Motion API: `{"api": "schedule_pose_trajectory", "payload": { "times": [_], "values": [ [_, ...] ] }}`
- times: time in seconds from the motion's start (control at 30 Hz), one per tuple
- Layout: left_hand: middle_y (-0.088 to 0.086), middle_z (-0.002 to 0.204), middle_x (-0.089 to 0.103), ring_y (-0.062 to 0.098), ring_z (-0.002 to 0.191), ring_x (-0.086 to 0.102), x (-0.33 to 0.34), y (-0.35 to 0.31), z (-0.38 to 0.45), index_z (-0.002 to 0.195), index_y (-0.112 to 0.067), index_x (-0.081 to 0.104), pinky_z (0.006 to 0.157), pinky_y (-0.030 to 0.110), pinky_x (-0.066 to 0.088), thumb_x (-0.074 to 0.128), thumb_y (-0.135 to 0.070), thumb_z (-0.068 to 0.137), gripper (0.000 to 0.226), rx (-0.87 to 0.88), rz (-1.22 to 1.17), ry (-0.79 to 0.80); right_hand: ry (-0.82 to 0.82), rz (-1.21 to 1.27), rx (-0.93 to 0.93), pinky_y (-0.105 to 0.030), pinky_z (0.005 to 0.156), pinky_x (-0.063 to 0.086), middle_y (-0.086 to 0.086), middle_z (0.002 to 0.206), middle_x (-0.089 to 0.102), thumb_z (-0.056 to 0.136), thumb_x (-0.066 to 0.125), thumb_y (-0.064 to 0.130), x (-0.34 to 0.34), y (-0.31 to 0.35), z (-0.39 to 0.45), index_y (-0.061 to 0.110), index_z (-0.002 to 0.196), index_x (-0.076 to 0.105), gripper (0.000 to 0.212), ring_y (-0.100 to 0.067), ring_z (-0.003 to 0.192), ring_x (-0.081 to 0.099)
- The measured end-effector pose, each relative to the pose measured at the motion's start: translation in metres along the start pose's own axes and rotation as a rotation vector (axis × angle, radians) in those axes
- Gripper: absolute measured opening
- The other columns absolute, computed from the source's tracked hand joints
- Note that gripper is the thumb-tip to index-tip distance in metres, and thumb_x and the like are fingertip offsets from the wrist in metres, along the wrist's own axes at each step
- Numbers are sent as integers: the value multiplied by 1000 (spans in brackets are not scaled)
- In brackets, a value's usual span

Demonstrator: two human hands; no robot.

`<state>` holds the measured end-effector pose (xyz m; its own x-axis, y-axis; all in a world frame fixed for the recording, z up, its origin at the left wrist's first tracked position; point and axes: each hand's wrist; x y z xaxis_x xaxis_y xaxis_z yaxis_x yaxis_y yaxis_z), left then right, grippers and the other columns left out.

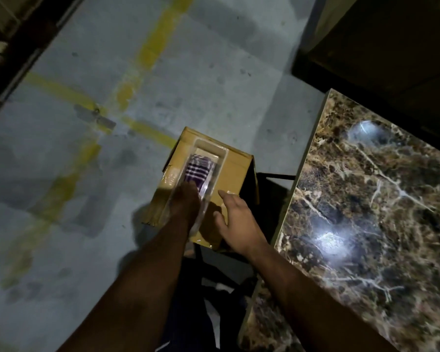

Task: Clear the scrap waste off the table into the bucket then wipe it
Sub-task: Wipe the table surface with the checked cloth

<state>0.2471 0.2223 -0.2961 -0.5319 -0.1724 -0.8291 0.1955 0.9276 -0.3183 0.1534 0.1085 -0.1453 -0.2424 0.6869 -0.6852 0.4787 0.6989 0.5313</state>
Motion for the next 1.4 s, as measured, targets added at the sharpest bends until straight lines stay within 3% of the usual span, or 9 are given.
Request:
{"api": "schedule_pose_trajectory", "payload": {
  "times": [0.17, 0.33, 0.43, 0.57, 0.73, 0.87, 1.0, 1.27, 1.4],
  "values": [
    [12, 93, 66, 31, 79, 63, -55, -25, -35, 94, -11, 64, 67, 35, 53, 68, -25, 89, 15, 6, -383, -171, -26, 78, -6, -30, 115, 33, -10, 149, 47, 102, 53, 25, -14, 5, -18, 14, 153, 40, 53, -23, 137, 44],
    [-7, 70, 62, -3, 62, 53, -100, -57, -87, 78, -22, 59, 62, 24, 39, 68, -18, 88, 14, 82, -831, -104, -202, 242, 32, -15, 102, 30, -12, 146, 52, 105, 50, 21, -32, 2, -43, 8, 147, 48, 44, -25, 133, 49],
    [-5, 72, 64, 12, 67, 57, -117, -88, -121, 77, -21, 57, 69, 32, 43, 60, -25, 85, 9, 101, -1062, 15, -326, 318, 26, -15, 92, 34, -11, 138, 58, 106, 49, 21, -52, -8, -66, 10, 143, 54, 39, -24, 125, 55],
    [19, 93, 64, 30, 86, 59, -132, -142, -169, 95, -6, 58, 79, 43, 45, 55, -12, 93, 7, 131, -1455, 189, -476, 482, -7, -32, 101, 48, -8, 133, 64, 102, 49, 30, -82, -36, -102, 13, 136, 60, 40, -22, 120, 60],
    [11, 87, 66, 27, 86, 66, -137, -208, -224, 79, -15, 50, 84, 42, 52, 46, -1, 92, 19, 110, -1709, 331, -388, 976, 132, -46, 105, 51, -8, 141, 59, 97, 59, 49, -118, -98, -154, 20, 141, 53, 53, -24, 124, 61],
    [16, 108, 66, 32, 100, 67, -115, -251, -269, 99, -10, 59, 92, 47, 55, 55, -10, 79, 20, 66, -1780, 431, -60, 1680, 186, -48, 100, 52, -20, 121, 70, 104, 52, 35, -155, -141, -204, 5, 123, 69, 40, -33, 107, 70],
    [20, 120, 66, 36, 109, 66, -82, -291, -305, 123, -3, 61, 90, 48, 58, 55, -13, 85, 40, 7, -1724, 457, -169, 1498, 79, -39, 79, 61, -20, 114, 72, 97, 64, 13, -180, -190, -242, 4, 118, 66, 23, -33, 103, 72],
    [13, 121, 72, 32, 108, 70, -60, -331, -318, 131, -13, 59, 88, 47, 57, 60, -12, 98, 33, 111, -1284, 271, -308, 1134, -74, -47, 96, 57, -4, 124, 71, 89, 76, 11, -196, -243, -265, 21, 129, 62, 43, -22, 113, 69],
    [9, 124, 71, 30, 109, 70, -66, -331, -305, 135, -16, 57, 93, 53, 57, 60, -15, 100, 35, 116, -1221, 198, -352, 1293, -31, -48, 96, 57, -9, 124, 71, 90, 73, 4, -193, -243, -260, 9, 138, 55, 51, -26, 113, 69]
  ]
}}
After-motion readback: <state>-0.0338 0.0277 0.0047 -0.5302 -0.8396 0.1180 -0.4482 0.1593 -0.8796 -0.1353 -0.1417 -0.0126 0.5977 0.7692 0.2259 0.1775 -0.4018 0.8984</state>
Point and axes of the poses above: each hand's wrist, its own z-axis towards the middle knuckle, its own x-axis out of the palm, y = z × x
